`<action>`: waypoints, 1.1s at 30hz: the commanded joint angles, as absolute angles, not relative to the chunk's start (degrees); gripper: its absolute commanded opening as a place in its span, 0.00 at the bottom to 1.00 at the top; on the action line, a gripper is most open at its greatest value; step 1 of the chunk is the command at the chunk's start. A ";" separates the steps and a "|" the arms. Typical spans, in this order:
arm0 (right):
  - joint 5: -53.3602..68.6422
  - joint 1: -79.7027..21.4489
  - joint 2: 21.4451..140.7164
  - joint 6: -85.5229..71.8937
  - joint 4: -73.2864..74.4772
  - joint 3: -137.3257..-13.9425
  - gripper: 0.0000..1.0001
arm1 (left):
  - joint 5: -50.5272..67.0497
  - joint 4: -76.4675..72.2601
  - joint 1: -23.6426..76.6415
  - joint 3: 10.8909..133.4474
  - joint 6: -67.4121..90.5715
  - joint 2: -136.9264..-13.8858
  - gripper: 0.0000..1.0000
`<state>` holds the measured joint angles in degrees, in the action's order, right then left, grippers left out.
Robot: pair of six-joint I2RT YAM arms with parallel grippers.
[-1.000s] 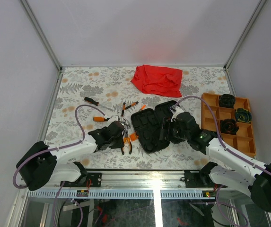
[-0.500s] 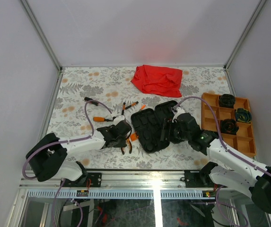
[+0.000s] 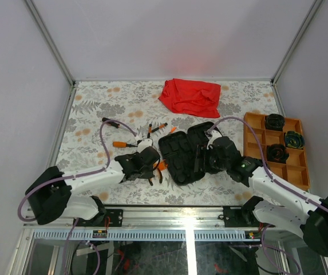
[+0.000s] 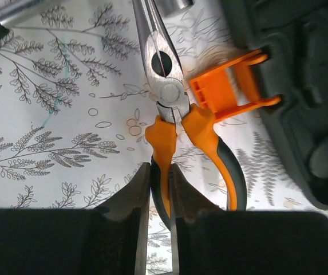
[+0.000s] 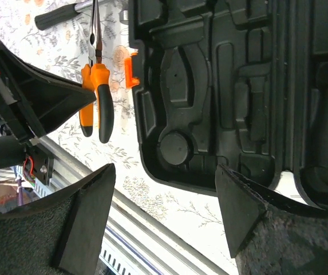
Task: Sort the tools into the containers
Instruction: Pick up the pliers at the center of the board.
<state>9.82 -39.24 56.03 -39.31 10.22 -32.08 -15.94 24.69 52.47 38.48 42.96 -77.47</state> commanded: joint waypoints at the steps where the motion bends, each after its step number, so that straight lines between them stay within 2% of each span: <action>1: 15.84 -39.55 57.88 -36.76 3.81 -35.57 0.76 | -17.14 22.85 52.83 38.94 44.69 -72.03 0.00; 6: 19.42 -40.30 61.88 -35.49 -0.37 -37.40 0.74 | -16.43 23.12 52.84 40.62 44.18 -71.20 0.00; 14: 18.64 -42.49 68.52 -34.60 -3.57 -40.33 0.72 | -14.38 22.94 53.02 45.62 44.39 -72.89 0.00; 33: 19.34 -45.16 77.78 -36.92 -10.20 -40.73 0.53 | -13.31 21.04 55.53 51.09 44.01 -76.97 0.00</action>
